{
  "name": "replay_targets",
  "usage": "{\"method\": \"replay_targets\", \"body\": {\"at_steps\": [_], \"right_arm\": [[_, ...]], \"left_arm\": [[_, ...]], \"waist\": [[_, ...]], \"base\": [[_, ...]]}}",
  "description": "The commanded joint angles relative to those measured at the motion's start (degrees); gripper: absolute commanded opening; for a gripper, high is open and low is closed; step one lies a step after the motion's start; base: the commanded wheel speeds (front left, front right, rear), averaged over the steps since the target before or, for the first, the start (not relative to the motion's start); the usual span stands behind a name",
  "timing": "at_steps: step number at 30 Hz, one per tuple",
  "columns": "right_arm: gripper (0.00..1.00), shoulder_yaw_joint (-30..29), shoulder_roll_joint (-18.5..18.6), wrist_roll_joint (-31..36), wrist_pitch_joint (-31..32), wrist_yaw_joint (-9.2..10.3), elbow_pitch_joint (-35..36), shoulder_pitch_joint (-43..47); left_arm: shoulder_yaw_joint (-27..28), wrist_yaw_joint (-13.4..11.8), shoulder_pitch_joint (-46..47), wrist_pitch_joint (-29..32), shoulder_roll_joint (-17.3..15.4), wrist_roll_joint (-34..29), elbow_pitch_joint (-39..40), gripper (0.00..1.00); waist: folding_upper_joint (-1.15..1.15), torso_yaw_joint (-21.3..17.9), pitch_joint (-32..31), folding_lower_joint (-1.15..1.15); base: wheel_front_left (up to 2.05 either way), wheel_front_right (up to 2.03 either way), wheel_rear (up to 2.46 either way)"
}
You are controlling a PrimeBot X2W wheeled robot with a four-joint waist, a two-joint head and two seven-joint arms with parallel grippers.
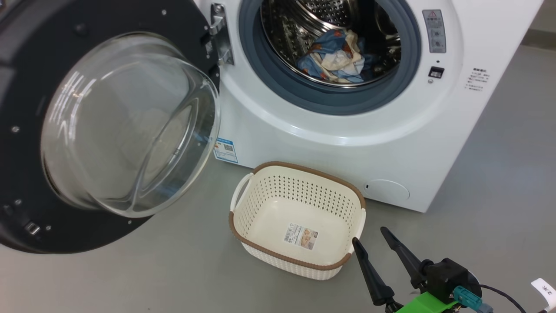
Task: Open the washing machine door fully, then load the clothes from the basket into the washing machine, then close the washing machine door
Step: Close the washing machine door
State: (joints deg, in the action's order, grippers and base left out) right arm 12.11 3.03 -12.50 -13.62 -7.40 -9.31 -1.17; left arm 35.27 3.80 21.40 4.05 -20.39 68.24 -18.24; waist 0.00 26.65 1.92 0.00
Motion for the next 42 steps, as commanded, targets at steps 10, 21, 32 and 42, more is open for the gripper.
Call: {"method": "replay_targets", "body": {"at_steps": [10, 21, 32, 42], "right_arm": [[1.00, 0.5, -0.1, 2.8, 2.5, -0.09, 3.7, -2.1], [1.00, 0.7, 0.7, 2.9, 4.4, -0.09, 5.7, -3.1], [1.00, 0.1, 0.7, 2.8, 4.6, -0.09, 6.1, -2.8], [1.00, 0.1, 0.4, 2.2, 4.9, -0.09, 5.9, -2.9]], "left_arm": [[7.4, -2.3, 6.4, 9.2, -8.7, 10.7, -13.7, 0.00], [6.2, -1.3, 9.1, 16.9, -8.4, 15.0, -18.1, 0.00], [4.8, -0.7, 7.8, 22.3, -7.8, 16.2, -18.2, 0.00], [2.9, -1.4, 5.5, 31.0, -5.8, 19.2, -14.9, 0.00]], "waist": [[0.00, -4.2, 4.5, 0.00], [0.00, -6.9, 6.3, 0.00], [0.00, -7.8, 6.8, 0.00], [0.00, -6.9, 6.2, 0.00]], "base": [[0.00, 0.00, 0.00], [0.00, 0.00, 0.00], [0.00, 0.00, 0.00], [0.00, 0.00, 0.00]]}}
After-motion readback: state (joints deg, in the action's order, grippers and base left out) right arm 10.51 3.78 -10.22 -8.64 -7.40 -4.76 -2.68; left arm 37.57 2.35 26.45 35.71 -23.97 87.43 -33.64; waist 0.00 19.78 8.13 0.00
